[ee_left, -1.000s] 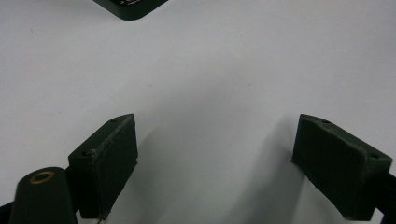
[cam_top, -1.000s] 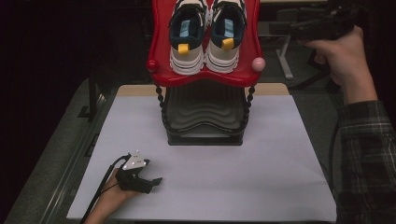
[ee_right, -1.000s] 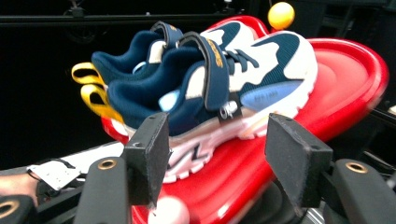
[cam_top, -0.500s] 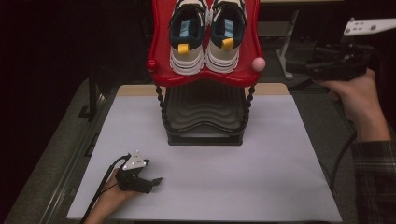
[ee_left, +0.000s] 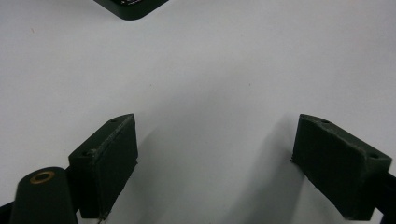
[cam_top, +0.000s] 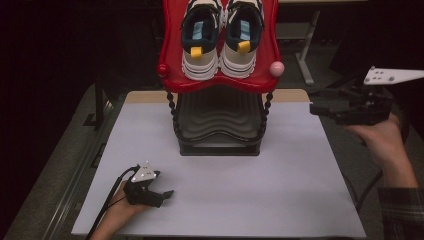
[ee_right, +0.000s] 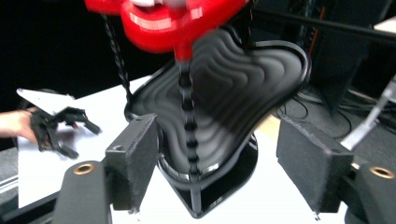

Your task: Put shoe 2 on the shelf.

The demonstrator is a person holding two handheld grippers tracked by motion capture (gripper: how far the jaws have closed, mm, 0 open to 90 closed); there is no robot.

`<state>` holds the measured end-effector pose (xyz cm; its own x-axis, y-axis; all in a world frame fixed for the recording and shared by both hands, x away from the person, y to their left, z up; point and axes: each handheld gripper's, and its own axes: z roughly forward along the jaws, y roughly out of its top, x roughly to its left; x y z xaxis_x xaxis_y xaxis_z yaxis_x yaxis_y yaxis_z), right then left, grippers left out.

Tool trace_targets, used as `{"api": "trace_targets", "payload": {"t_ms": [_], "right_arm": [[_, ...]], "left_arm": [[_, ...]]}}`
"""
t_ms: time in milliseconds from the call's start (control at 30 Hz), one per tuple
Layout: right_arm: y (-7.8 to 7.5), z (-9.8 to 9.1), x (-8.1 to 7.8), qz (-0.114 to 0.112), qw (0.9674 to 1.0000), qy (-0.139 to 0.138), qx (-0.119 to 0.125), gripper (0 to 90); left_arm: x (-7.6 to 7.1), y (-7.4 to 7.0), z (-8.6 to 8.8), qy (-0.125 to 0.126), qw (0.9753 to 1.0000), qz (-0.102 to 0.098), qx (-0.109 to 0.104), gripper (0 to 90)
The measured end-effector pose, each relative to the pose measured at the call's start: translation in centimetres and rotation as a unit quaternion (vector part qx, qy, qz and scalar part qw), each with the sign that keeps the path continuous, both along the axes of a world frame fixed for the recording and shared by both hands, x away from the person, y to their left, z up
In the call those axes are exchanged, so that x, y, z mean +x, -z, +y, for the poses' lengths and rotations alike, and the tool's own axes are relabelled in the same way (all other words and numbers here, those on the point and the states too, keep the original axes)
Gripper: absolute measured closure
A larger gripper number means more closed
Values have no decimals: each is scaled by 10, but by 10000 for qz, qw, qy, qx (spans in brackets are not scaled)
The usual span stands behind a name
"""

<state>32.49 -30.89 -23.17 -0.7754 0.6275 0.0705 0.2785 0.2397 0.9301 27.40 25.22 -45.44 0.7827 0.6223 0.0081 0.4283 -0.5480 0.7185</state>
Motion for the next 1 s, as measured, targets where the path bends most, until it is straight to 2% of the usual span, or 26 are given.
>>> {"api": "trace_targets", "payload": {"t_ms": [200,300,500,833,1000], "right_arm": [[34,-1,-10,180,9997,152,-8,237],[53,-2,-14,281,9991,324,-34,226],[90,1,-22,476,9968,607,-230,170],[134,9,-27,747,9942,696,-351,142],[151,13,-29,870,9923,734,-495,141]], "left_arm": [[0,0,0,2,10000,4,-2,135],[0,0,0,-2,10000,12,-9,135],[0,0,0,-2,10000,9,-8,135],[0,0,0,2,10000,2,-1,135],[0,0,0,2,10000,1,8,135]]}}
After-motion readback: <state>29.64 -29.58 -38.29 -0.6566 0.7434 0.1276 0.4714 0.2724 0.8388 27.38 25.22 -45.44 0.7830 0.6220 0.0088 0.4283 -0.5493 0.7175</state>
